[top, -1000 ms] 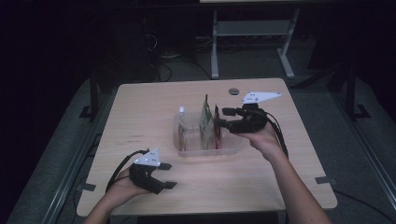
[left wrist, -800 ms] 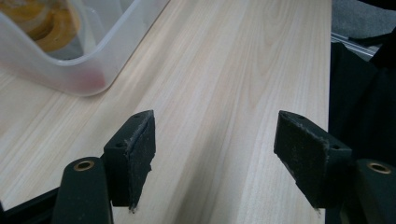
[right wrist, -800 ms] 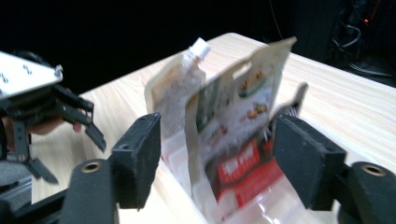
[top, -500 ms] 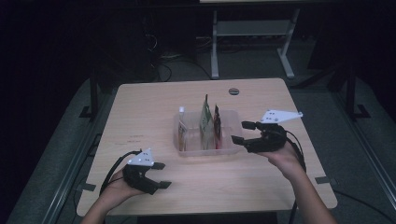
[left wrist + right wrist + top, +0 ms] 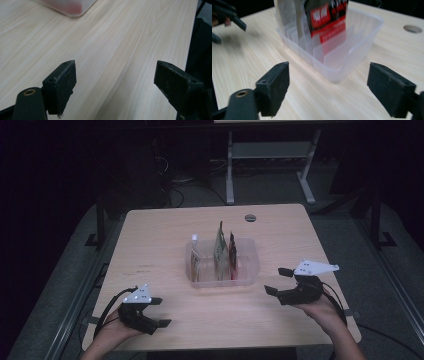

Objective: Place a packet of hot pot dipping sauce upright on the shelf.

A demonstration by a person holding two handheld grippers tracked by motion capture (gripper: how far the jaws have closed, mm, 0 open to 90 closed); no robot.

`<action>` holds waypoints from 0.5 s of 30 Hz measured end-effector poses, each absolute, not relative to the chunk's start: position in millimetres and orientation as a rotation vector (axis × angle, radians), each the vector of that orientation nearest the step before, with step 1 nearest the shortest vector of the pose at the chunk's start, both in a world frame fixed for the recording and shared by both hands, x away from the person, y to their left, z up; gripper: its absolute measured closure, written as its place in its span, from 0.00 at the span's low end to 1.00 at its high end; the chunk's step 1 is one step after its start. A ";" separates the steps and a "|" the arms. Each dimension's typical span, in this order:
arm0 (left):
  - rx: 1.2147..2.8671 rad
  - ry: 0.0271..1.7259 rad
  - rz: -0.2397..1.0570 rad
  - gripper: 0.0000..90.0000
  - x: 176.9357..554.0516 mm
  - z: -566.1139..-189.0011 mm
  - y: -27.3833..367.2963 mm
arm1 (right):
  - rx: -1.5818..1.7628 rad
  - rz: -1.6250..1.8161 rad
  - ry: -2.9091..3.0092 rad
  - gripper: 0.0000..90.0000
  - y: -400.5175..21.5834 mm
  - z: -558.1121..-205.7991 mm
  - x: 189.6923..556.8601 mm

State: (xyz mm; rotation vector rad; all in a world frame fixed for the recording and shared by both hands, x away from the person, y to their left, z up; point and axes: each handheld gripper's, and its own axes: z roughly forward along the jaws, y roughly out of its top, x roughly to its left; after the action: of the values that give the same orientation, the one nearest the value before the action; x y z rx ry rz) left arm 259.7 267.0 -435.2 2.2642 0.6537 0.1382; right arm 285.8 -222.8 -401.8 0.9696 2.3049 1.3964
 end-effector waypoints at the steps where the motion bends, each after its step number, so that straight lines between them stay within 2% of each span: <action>1: 2.267 0.661 0.140 0.19 259.0 -436.1 268.9 | 0.978 1.380 2.309 0.18 -225.2 -405.5 283.3; 15: 2.327 0.722 0.200 0.17 261.3 -449.9 285.0 | 1.050 1.171 2.354 0.17 -245.9 -440.1 275.9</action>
State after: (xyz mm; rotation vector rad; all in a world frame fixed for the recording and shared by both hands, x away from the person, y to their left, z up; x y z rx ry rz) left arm 261.3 285.0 -449.9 2.3266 0.7220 0.1997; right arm 275.9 -245.9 -440.1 1.0501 2.3538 1.1709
